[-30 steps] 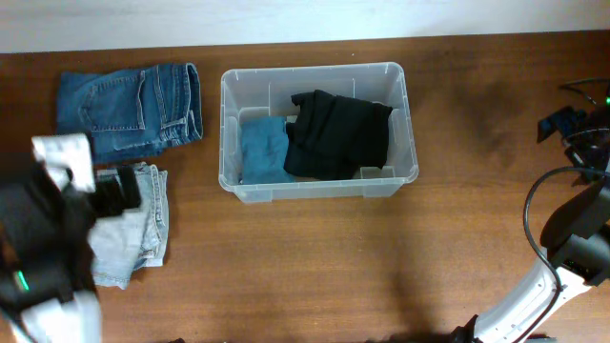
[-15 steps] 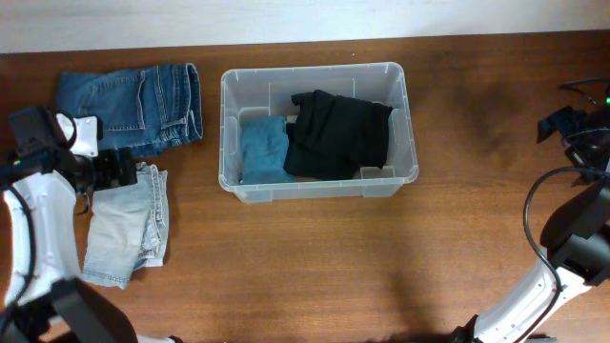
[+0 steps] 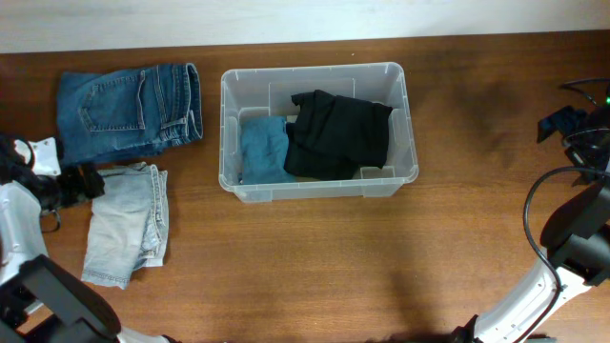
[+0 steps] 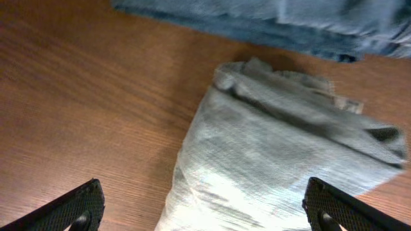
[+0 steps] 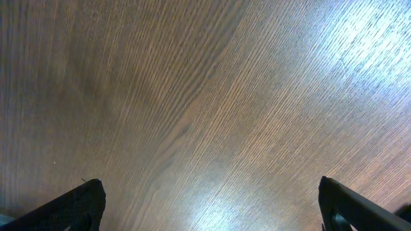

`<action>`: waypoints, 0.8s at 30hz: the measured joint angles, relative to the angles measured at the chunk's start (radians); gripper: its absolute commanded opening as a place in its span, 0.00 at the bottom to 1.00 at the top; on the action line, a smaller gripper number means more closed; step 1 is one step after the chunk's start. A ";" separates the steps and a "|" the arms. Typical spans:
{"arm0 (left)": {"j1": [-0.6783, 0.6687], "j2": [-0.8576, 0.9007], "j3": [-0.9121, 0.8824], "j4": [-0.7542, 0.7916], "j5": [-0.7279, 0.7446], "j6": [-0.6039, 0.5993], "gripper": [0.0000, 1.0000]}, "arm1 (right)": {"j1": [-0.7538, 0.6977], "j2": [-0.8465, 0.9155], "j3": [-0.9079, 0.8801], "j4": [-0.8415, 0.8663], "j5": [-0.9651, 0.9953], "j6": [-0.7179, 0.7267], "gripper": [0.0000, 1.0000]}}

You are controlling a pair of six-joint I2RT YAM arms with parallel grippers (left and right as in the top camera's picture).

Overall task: Pack container
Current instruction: 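Move the left gripper over the light grey denim on the left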

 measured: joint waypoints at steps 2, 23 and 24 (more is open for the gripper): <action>0.003 0.015 0.000 0.000 -0.001 -0.002 0.99 | 0.000 0.000 0.000 0.000 0.000 0.000 0.98; 0.008 0.219 0.002 -0.113 0.114 -0.011 0.99 | 0.000 0.000 0.000 0.000 0.000 0.000 0.98; 0.008 0.220 0.002 -0.116 0.127 -0.011 0.99 | 0.000 0.000 0.000 0.000 0.000 -0.001 0.98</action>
